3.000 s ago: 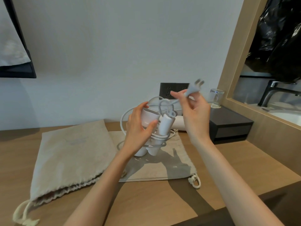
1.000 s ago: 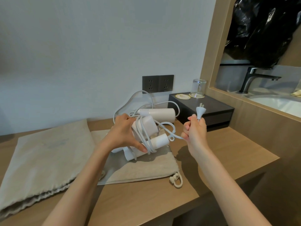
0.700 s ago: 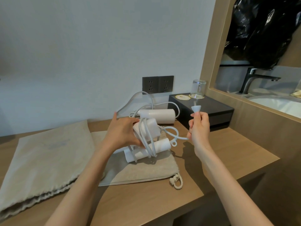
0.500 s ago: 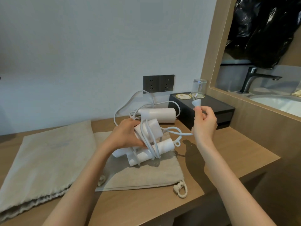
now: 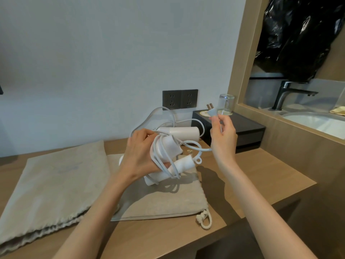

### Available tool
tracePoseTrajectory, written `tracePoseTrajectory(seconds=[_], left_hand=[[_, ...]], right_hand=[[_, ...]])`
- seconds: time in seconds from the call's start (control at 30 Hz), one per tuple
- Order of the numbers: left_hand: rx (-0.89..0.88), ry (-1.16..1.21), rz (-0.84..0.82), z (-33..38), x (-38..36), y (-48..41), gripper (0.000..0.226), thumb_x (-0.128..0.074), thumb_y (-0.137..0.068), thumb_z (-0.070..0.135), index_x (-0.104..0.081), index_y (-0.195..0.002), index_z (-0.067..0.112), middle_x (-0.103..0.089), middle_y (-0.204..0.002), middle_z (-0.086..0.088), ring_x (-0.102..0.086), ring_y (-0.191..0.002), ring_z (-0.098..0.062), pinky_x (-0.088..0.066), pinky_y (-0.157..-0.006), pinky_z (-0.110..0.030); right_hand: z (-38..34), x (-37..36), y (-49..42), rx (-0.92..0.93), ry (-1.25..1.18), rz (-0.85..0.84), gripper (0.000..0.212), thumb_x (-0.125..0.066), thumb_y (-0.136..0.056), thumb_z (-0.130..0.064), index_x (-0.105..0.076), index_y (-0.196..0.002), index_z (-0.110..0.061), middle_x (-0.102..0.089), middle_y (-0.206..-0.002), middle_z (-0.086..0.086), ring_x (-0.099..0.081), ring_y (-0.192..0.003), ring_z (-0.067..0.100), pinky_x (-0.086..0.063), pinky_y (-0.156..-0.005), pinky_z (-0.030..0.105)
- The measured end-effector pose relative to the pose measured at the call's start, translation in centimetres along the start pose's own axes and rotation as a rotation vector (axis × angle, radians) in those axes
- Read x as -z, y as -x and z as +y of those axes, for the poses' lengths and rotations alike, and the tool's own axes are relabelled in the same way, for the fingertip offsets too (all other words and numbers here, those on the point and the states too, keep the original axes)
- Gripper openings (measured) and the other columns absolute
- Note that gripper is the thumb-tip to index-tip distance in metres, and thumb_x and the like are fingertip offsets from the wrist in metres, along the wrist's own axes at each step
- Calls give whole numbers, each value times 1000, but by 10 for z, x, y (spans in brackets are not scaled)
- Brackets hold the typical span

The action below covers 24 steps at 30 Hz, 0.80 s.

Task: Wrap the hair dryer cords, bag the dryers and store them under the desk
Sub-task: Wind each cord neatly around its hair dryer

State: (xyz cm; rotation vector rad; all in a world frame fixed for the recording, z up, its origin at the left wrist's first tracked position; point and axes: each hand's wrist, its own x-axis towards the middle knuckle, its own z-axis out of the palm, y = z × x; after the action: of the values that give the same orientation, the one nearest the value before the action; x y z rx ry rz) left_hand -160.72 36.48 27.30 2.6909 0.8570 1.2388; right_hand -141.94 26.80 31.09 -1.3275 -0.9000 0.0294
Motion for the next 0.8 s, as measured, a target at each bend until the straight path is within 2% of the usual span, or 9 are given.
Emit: tracePoseTrajectory(seconds=[0.1,0.2,0.33,0.43,0.5,0.6,0.67,0.8], left_hand=[[13,3,57,0,-2,2,86,-66,-47,71,-65,-109,11,-52,-104,-5,-39,-97,-17,-39,-79,-31],[-8,-23,95,3,-1,3,88,-65,-49,71,-62,-108,6,-51,-108,-8,-39,-99,-18,-40,-76,-30],[-87,-74,123,2,0,4,86,-62,-56,74,-60,-109,7,-43,-124,-1,-42,-107,-19,-42,-82,-28],[-136,-152,132,-1,1,3,84,-54,-65,79,-61,-109,8,-51,-125,-4,-47,-109,-23,-38,-93,-28],[-138,-181,114,-3,1,2,84,-53,-66,79,-61,-108,8,-59,-118,-6,-52,-107,-25,-39,-94,-29],[17,-141,25,0,5,2,74,-60,-59,75,-58,-111,23,-62,-106,8,-55,-98,-17,-45,-74,-24],[135,-107,-5,1,5,4,67,-65,-57,71,-53,-108,29,-60,-98,13,-55,-89,-16,-39,-62,-26],[246,-82,-7,0,1,4,73,-70,-55,70,-45,-114,33,-61,-102,9,-58,-94,-23,-42,-66,-32]], right_hand=[[-6,-5,-1,36,-21,2,12,-45,-99,-29,-54,-94,-23,-53,-70,-13,-49,-62,-1,-41,-63,22],[-10,-7,1,49,-33,-10,13,-45,-99,-29,-52,-95,-20,-51,-68,-5,-45,-63,8,-38,-61,26],[-16,-7,0,61,-43,0,11,-45,-99,-29,-50,-94,-22,-50,-71,2,-45,-66,12,-39,-63,31],[-19,-8,-1,70,-31,-4,11,-44,-99,-29,-48,-91,-23,-47,-68,6,-43,-63,14,-37,-60,33],[-20,-9,1,81,-6,-10,12,-43,-100,-29,-48,-92,-20,-46,-67,9,-42,-61,16,-36,-59,34],[-21,-8,4,77,51,-65,15,-41,-100,-29,-48,-94,-17,-47,-66,11,-42,-60,17,-35,-57,35],[-22,-7,4,34,72,-131,14,-41,-100,-28,-48,-96,-16,-48,-63,6,-42,-57,13,-35,-56,31],[-32,-7,5,-179,-73,-185,15,-39,-101,-24,-46,-104,-11,-43,-61,1,-37,-45,4,-32,-45,21]])
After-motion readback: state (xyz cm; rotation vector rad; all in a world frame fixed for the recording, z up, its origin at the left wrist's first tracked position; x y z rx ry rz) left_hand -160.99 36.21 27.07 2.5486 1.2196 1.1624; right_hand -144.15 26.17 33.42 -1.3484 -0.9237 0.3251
